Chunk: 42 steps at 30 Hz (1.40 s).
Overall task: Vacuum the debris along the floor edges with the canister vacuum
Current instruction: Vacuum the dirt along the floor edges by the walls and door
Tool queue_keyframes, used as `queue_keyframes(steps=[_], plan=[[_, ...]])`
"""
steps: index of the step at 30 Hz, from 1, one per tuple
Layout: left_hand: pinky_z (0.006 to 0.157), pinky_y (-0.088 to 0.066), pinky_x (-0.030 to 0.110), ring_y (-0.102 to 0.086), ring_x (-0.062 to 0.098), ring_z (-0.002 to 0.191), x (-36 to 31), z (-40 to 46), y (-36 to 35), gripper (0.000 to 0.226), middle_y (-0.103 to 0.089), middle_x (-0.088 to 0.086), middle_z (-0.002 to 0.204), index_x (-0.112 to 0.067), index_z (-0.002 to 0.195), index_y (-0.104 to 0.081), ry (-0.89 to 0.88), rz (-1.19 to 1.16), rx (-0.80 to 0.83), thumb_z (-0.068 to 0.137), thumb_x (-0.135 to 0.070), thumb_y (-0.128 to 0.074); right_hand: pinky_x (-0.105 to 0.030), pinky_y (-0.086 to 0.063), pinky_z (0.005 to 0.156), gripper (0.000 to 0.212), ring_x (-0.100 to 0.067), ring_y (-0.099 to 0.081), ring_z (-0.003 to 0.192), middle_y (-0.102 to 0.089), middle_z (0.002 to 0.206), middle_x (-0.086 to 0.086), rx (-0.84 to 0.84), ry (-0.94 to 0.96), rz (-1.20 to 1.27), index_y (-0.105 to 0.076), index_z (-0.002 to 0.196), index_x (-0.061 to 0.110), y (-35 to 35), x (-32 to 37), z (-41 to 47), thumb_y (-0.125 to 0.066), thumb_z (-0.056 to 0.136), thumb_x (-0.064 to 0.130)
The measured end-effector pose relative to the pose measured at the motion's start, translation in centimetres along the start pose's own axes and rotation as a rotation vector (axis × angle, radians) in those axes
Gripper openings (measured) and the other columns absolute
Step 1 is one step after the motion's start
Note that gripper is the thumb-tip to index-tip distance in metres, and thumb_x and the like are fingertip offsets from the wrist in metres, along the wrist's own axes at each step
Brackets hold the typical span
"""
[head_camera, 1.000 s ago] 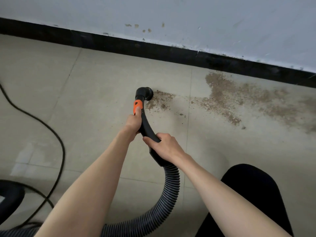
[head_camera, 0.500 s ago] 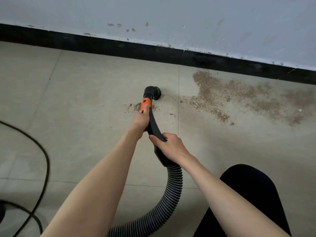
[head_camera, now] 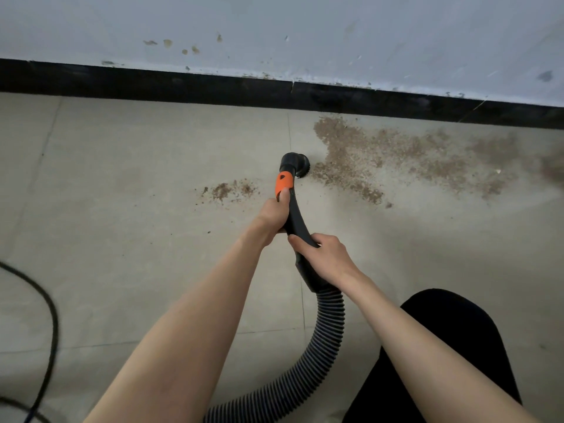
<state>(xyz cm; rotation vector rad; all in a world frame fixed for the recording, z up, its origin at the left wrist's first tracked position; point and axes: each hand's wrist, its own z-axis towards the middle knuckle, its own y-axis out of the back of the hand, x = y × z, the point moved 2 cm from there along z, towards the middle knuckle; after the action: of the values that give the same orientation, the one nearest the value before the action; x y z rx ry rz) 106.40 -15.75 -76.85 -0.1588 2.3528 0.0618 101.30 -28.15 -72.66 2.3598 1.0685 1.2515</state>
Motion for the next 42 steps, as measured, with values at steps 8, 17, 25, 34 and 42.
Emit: queue_keyframes(steps=[8,17,25,34,42], plan=[[0.061,-0.048,0.026,-0.056,0.019,0.074,-0.5,-1.2,-0.5,0.032,-0.055,0.009,0.085,0.002,0.106,-0.049,0.061,-0.121,0.149,0.103,-0.027,-0.036,-0.027,-0.041,0.059,0.039,-0.014,-0.058,0.068,-0.063,0.073,0.001,-0.046,-0.02,-0.003,-0.058,0.072,0.017,0.8,0.1,-0.3,-0.058,0.089,0.052],[0.066,-0.05,0.03,-0.058,0.02,0.074,-0.3,-2.6,3.9,0.027,-0.057,0.01,0.086,0.004,0.107,-0.05,0.084,-0.271,0.099,0.102,-0.02,-0.04,-0.03,-0.046,0.068,0.041,-0.022,-0.064,0.079,-0.07,0.087,-0.009,0.075,0.055,-0.009,-0.063,0.078,0.012,-1.0,2.3,-0.1,-0.059,0.089,0.051],[0.07,-0.048,0.032,-0.054,0.022,0.076,1.1,-4.7,10.0,0.024,-0.054,0.011,0.087,0.001,0.1,-0.051,0.099,-0.532,-0.076,0.102,-0.021,-0.043,-0.027,-0.042,0.063,0.038,-0.013,-0.057,0.065,-0.061,0.068,0.005,0.246,0.147,-0.054,-0.056,0.069,0.017,-5.1,6.5,0.3,-0.059,0.089,0.049],[0.063,-0.045,0.03,-0.052,0.019,0.073,3.3,-8.0,17.8,0.039,-0.05,0.005,0.084,-0.002,0.119,-0.042,0.093,-0.597,-0.328,0.102,-0.037,-0.036,-0.028,-0.044,0.066,0.039,-0.017,-0.059,0.07,-0.062,0.074,0.002,0.466,0.277,-0.171,-0.056,0.068,0.019,-11.3,11.2,-0.6,-0.059,0.087,0.053],[0.083,-0.044,0.038,-0.053,0.024,0.1,7.9,-10.8,20.9,0.068,-0.054,0.009,0.11,-0.005,0.135,-0.038,0.209,-0.675,-0.423,0.095,-0.06,-0.032,-0.036,-0.051,0.077,0.042,-0.026,-0.066,0.085,-0.071,0.089,-0.006,0.559,0.373,-0.372,-0.056,0.073,0.02,-15.0,10.7,-3.3,-0.057,0.084,0.06]])
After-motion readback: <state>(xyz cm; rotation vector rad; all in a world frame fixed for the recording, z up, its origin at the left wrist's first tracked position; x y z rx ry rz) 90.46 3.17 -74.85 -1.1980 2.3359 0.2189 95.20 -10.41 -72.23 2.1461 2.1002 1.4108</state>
